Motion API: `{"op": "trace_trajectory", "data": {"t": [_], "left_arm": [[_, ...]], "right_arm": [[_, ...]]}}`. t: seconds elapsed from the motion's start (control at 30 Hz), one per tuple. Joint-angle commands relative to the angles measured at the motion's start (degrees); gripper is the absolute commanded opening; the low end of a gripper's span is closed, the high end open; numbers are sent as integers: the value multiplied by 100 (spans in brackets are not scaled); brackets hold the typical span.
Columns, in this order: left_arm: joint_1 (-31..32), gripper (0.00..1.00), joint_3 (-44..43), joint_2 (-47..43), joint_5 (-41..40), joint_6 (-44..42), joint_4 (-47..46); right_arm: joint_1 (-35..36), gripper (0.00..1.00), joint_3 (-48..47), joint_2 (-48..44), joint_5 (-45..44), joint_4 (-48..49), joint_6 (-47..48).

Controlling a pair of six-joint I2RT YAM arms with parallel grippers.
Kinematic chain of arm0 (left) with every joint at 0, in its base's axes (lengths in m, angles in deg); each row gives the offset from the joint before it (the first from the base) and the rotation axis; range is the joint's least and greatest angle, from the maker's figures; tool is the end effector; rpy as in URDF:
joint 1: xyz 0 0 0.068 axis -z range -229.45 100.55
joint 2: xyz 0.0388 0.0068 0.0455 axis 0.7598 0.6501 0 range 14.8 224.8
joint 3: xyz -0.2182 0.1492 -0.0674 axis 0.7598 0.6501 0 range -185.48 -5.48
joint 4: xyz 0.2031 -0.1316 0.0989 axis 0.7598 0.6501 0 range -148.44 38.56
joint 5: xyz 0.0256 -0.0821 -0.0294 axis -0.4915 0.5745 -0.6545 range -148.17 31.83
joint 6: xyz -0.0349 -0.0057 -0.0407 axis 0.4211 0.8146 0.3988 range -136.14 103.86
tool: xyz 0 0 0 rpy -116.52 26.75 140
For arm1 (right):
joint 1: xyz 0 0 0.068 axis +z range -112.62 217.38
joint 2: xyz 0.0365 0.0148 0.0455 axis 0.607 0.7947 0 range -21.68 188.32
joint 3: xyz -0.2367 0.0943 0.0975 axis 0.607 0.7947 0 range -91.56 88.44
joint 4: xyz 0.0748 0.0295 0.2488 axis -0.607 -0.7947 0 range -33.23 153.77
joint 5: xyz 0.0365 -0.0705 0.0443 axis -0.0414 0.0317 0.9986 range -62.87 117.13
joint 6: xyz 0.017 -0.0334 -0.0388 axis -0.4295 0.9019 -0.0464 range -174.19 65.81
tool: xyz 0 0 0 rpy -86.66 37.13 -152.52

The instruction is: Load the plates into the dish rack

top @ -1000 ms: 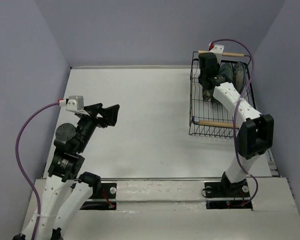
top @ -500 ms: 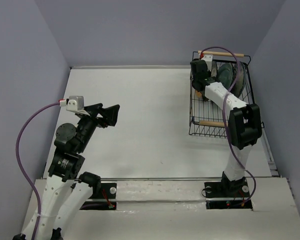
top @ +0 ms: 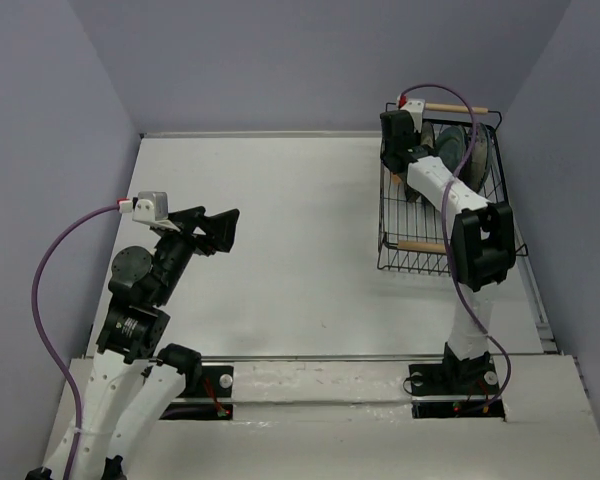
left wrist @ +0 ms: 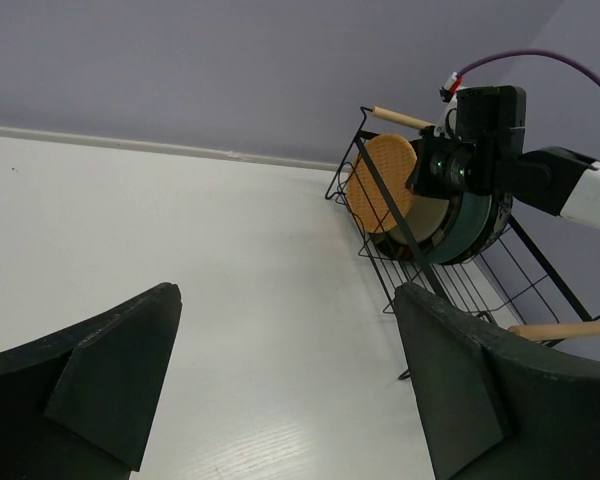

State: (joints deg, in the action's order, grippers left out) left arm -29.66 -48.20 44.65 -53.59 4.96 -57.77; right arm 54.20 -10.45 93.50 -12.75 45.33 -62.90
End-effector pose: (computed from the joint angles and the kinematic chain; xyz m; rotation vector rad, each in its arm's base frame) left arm 0.1152 -0.0445 0.3811 0.0529 1.3877 -0.6525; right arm 0.4542 0.1137 0.2835 0.2400 2.0432 -0.4813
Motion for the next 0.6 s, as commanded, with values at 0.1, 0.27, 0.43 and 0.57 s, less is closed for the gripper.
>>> {"op": "trace_trajectory", "data": {"t": [0.1, 0.27, 0.43, 0.57], "left_arm": [[-28, 99, 36, 74, 96, 8, -322], [-37, 99, 44, 83, 113, 17, -339], [-37, 99, 53, 74, 105, 17, -339], [-37, 99, 62, 83, 105, 17, -339]], "right_arm": [[-82, 22, -166, 67, 76, 393, -34], [-82, 49, -122, 31, 296, 385, -69], [-82, 54, -69, -65, 454, 393, -87], [-82, 54, -16, -170, 507, 385, -17]]}}
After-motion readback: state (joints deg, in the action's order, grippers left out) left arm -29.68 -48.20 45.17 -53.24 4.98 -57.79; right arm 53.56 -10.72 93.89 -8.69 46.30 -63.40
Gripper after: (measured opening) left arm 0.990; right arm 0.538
